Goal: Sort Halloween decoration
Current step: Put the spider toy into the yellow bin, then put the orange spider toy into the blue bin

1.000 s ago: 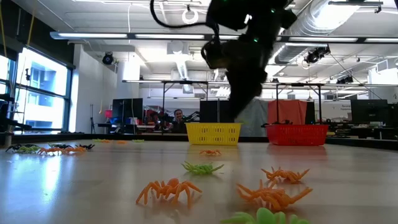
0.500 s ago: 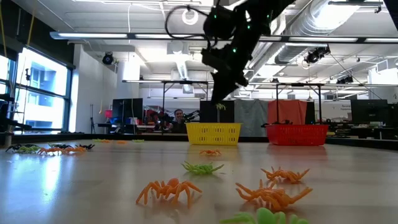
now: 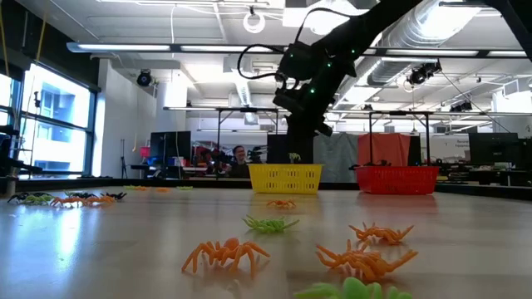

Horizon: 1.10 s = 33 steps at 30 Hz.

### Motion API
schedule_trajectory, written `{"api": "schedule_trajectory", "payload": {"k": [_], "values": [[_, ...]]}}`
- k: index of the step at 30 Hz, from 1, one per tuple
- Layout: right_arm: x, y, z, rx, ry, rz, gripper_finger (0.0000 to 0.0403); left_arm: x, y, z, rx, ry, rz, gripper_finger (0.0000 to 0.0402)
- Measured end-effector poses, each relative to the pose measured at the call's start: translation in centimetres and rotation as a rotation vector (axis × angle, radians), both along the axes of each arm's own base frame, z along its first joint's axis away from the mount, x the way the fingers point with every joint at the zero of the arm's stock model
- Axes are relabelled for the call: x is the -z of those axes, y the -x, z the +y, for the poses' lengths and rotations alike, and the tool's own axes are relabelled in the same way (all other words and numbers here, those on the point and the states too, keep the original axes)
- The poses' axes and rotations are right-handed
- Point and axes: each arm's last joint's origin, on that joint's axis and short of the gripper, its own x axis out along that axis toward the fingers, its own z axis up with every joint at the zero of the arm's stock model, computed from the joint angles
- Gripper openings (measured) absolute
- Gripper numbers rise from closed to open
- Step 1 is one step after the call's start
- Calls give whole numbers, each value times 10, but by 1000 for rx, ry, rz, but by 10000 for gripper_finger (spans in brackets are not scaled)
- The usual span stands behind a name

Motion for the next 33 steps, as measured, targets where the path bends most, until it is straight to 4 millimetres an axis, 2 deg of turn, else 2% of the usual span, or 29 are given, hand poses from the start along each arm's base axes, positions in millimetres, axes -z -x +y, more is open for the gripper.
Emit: {"api": "schedule_trajectory", "payload": {"k": [5, 14, 16, 19, 22, 25, 29, 33], "values": [[0, 2, 1, 2, -16, 23, 23, 0, 0, 0, -3, -1, -3, 74], [2, 7, 4, -7, -51, 93, 114, 0, 0, 0, 3, -12, 3, 74], [-5, 10, 7, -13, -68, 119, 121, 1, 1, 2, -25, -45, 11, 74], [-28, 12, 15, -47, -67, 124, 122, 5, 7, 11, -117, -127, 59, 74], [-55, 11, 33, -97, -54, 113, 119, 11, 13, 28, -241, -161, 128, 74], [-86, 12, 59, -157, -41, 93, 112, 17, 17, 49, -358, -188, 214, 74], [-120, 16, 107, -209, 1, 99, 100, 39, 15, 80, -461, -246, 339, 74], [-143, 33, 156, -138, 125, 196, 89, 66, 14, 113, -506, -279, 460, 74]]}}
